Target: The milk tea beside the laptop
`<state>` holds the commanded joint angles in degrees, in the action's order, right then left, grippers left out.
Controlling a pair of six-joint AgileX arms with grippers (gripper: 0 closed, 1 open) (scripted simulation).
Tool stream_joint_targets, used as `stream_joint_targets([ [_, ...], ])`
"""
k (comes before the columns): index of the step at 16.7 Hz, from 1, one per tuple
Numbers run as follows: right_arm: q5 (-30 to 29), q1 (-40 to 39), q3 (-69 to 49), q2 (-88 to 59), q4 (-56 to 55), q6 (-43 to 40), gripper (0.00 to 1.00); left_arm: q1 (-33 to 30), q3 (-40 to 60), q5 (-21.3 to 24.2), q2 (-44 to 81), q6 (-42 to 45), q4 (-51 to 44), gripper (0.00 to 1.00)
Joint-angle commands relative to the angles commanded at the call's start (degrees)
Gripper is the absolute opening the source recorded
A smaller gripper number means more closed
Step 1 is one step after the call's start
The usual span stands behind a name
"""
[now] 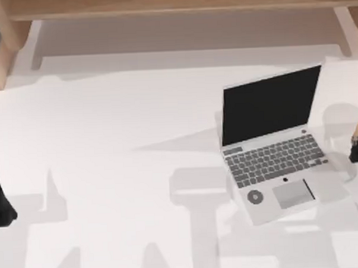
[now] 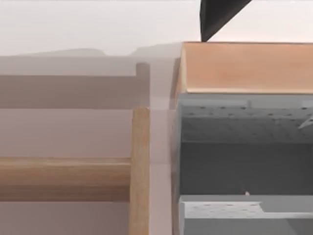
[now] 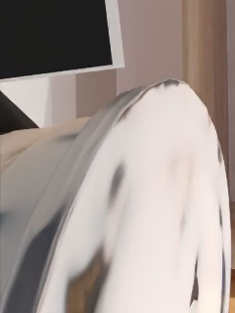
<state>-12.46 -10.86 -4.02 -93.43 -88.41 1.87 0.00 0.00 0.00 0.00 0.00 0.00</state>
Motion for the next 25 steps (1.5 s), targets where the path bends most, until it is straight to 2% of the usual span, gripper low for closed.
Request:
stream_joint_targets([
  [6, -0.27, 0.17, 0.96, -7.47, -7.86, -0.18, 0.00, 0.00, 0.00, 0.00, 0.00, 0.00, 0.00, 1.00],
  [14, -0.39, 0.33, 2.67, -10.77, -8.43, -0.27, 0.00, 0.00, 0.00, 0.00, 0.00, 0.00, 0.00, 1.00],
  [25, -0.39, 0.33, 2.67, -10.77, -8.43, -0.27, 0.83, 0.00, 0.00, 0.00, 0.00, 0.00, 0.00, 1.00],
])
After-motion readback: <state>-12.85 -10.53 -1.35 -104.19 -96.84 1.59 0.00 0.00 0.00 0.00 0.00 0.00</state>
